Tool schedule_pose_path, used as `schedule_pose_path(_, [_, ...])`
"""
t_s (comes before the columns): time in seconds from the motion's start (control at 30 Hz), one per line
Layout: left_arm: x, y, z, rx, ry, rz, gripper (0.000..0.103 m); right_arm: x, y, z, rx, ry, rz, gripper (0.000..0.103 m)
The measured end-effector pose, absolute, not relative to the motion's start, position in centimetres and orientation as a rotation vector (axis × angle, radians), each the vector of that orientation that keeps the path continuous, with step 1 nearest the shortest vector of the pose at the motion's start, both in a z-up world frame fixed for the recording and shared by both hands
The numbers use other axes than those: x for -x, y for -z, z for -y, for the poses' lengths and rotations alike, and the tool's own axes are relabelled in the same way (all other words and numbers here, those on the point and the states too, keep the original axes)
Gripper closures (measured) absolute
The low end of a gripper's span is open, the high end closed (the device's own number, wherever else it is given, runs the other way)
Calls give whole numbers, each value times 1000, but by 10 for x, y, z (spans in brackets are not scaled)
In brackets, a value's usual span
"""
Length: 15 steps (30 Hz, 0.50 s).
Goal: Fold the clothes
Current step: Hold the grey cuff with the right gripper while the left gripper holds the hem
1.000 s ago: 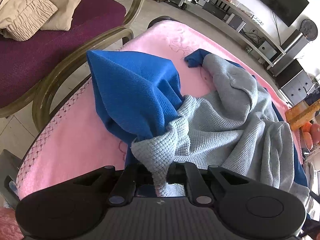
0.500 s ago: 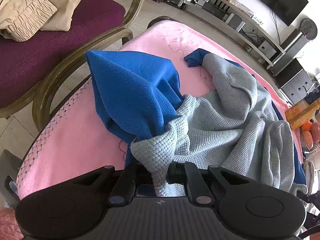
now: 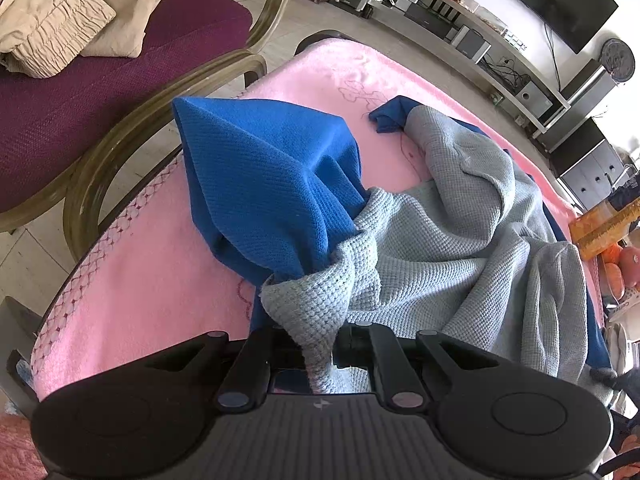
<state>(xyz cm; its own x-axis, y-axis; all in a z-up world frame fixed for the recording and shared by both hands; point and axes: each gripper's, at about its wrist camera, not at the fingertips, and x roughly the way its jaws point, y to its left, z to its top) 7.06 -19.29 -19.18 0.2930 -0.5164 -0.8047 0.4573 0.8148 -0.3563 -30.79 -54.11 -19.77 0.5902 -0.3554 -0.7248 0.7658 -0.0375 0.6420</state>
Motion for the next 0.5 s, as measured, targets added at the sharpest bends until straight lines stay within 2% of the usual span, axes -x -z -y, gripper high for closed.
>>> schedule_pose_path(0.1, [-70, 192, 192, 67, 648, -1098, 93, 310, 195, 539, -1306, 918, -390, 90])
schedule_pose_path(0.13, [-70, 192, 192, 70, 648, -1099, 93, 312, 194, 539, -1307, 905, -387, 84])
schedule_pose_path(0.17, [-71, 192, 191, 72, 648, -1100, 93, 316, 193, 539, -1327, 876, -377, 72])
schedule_pose_path(0.2, [-71, 192, 191, 75, 648, -1102, 93, 322, 192, 538, -1353, 848, -367, 51])
schedule_pose_path(0.23, [-71, 192, 191, 77, 648, -1104, 93, 327, 190, 537, -1373, 827, -357, 48])
schedule_pose_path(0.33, [-71, 192, 192, 74, 647, -1102, 93, 348, 185, 528, -1373, 829, -340, 52])
schedule_pose_path(0.4, [-70, 192, 193, 66, 648, -1098, 93, 362, 184, 526, -1360, 852, -332, 68])
schedule_pose_path(0.47, [-70, 192, 194, 62, 648, -1097, 93, 369, 186, 529, -1366, 860, -328, 74])
schedule_pose_path(0.5, [-69, 192, 194, 60, 648, -1096, 93, 371, 188, 530, -1374, 859, -329, 74])
